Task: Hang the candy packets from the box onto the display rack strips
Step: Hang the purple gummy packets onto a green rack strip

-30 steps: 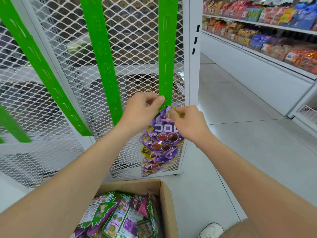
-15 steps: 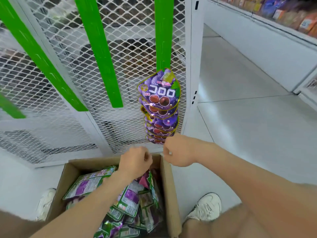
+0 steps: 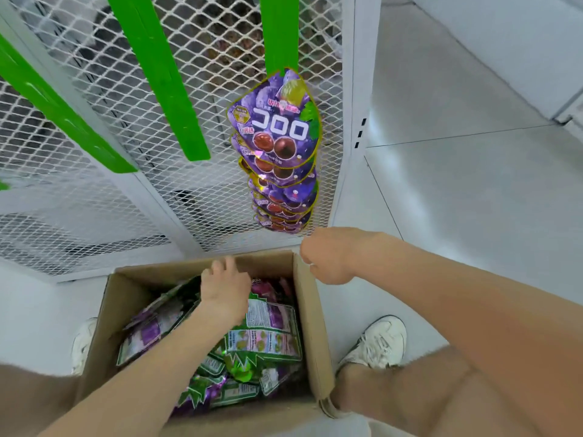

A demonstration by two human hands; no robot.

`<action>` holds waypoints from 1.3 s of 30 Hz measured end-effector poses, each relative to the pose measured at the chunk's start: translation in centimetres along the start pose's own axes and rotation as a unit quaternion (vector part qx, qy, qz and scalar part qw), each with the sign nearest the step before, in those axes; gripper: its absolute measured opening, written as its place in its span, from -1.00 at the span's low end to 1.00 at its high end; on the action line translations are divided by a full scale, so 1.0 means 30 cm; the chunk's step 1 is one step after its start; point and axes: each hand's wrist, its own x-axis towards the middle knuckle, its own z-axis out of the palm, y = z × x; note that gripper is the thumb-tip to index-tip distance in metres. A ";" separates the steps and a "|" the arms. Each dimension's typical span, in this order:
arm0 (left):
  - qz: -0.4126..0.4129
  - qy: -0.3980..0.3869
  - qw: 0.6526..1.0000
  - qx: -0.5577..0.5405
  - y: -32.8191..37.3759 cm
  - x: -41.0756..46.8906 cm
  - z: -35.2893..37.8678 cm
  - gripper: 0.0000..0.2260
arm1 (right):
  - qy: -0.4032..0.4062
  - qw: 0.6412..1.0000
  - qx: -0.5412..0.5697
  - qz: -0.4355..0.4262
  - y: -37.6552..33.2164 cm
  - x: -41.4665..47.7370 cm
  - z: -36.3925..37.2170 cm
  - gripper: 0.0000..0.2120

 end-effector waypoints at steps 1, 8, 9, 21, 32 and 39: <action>0.039 0.018 0.999 0.019 0.039 0.006 -0.001 -0.65 | -0.009 1.000 -0.002 0.001 -0.009 0.004 0.002 -0.69; 0.028 0.000 0.992 -0.123 0.182 0.104 0.068 -0.70 | -0.051 0.999 0.011 0.006 -0.015 -0.018 0.043 -0.86; 0.006 0.002 0.993 -0.116 0.182 0.108 0.080 -0.69 | -0.053 0.998 0.013 0.006 -0.014 -0.025 0.045 -0.93; -0.092 -0.172 0.971 -0.135 0.076 0.169 0.113 -0.24 | -0.054 0.998 0.000 -0.014 -0.053 -0.017 0.017 -0.95; -0.049 0.024 0.904 -0.423 0.050 0.070 0.119 -0.69 | -0.047 0.999 -0.013 -0.023 -0.105 -0.030 -0.006 -0.79; -0.063 0.134 0.826 -0.543 -0.053 -0.064 -0.100 -0.74 | -0.008 1.000 -0.024 0.009 -0.128 -0.050 -0.056 -0.87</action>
